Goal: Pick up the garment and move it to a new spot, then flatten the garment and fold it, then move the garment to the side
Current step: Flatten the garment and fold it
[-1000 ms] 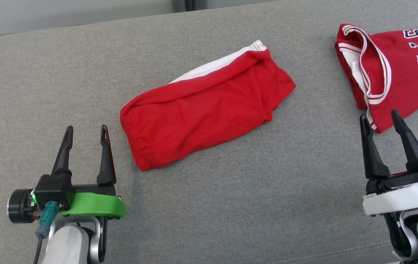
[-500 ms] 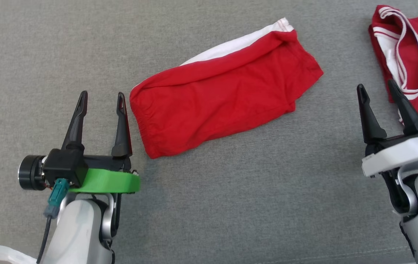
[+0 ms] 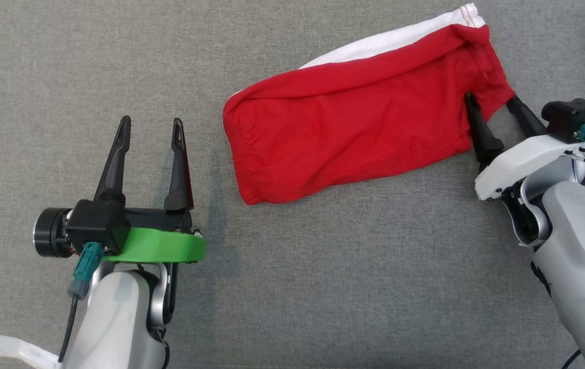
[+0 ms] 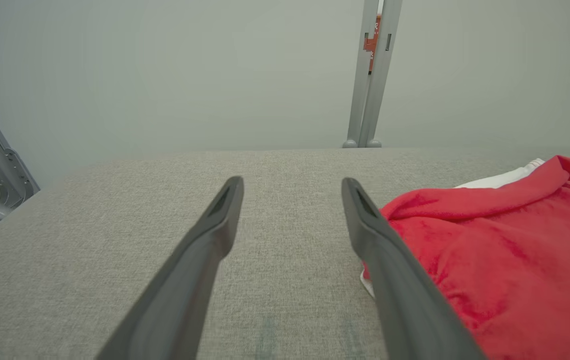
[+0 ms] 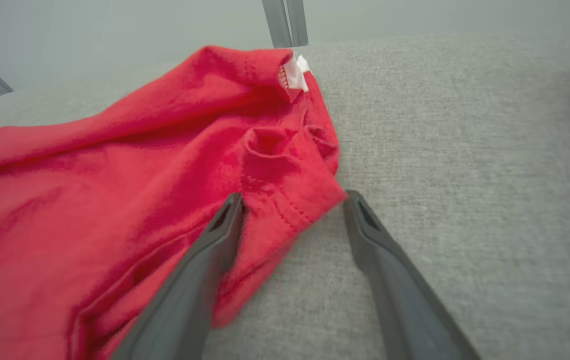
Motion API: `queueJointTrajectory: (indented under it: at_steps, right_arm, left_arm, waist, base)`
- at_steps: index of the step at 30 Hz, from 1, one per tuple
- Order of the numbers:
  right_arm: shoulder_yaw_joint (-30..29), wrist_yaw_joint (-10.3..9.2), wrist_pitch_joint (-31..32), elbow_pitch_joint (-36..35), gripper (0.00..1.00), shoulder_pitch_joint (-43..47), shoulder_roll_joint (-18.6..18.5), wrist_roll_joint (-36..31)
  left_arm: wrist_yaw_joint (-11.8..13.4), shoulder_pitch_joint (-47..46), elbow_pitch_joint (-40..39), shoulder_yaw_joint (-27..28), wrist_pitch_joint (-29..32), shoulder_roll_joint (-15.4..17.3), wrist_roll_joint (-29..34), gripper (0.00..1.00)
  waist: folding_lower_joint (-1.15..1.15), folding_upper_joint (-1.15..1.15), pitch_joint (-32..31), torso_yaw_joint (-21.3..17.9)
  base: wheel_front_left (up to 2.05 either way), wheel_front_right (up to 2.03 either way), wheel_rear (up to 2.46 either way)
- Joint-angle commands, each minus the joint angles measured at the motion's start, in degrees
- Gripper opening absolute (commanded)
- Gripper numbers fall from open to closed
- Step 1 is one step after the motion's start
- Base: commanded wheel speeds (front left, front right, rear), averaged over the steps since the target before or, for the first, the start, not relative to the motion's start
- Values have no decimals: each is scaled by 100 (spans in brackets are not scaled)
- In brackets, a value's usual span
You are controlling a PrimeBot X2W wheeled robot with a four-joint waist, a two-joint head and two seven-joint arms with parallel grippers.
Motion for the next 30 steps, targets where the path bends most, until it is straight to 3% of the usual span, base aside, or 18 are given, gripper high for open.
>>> queueJointTrajectory:
  at_steps: [1, 2, 3, 4, 5, 10, 16, 23, 30]
  right_arm:
    - [137, -7, 58, 189, 100, -37, 62, 116]
    - [222, -6, 130, 282, 100, -79, 71, 193]
    - [326, -5, 202, 379, 48, -125, 83, 297]
    - [376, -5, 176, 426, 19, -172, 91, 368]
    - [460, -5, 164, 479, 0, -223, 81, 447]
    - [643, -5, -273, 483, 0, -193, -16, 687]
    - [452, -6, -561, 17, 0, 463, 53, 862]
    - [-263, -8, -584, -918, 0, 1776, 139, 685]
    - [-734, -8, -586, -1344, 0, 2496, 198, 481]
  left_arm:
    - [-8, -29, 1, 25, 1, -21, 26, 100]
    - [-11, -22, 3, 33, 1, -25, 37, 100]
    - [-17, -16, 10, 40, 1, -27, 45, 100]
    - [-19, -13, 15, 45, 1, -29, 54, 100]
    - [-26, -12, 19, 45, 1, -31, 64, 100]
    - [-44, 56, 57, 55, 2, -43, 76, 100]
    - [-16, 282, 10, 174, 2, -2, 130, 100]
    - [-42, 532, 50, 263, 1, 21, 163, 100]
    - [-53, 698, 90, 263, 1, 39, 188, 100]
  waist:
    - [0, 0, -14, -7]
    - [0, 0, -26, -14]
    - [0, 0, -40, -23]
    - [0, 0, -50, -31]
    - [0, 0, -64, -39]
    - [0, 0, -194, -75]
    - [0, 0, -398, -318]
    - [0, 0, -663, -520]
    - [0, 0, -858, -576]
  base:
    - [0, 0, 0]
    - [0, 0, 0]
    - [0, 0, 0]
    - [0, 0, 0]
    - [0, 0, 0]
    - [0, 0, 0]
    - [0, 0, 0]
    - [0, 0, 0]
    - [0, 0, 0]
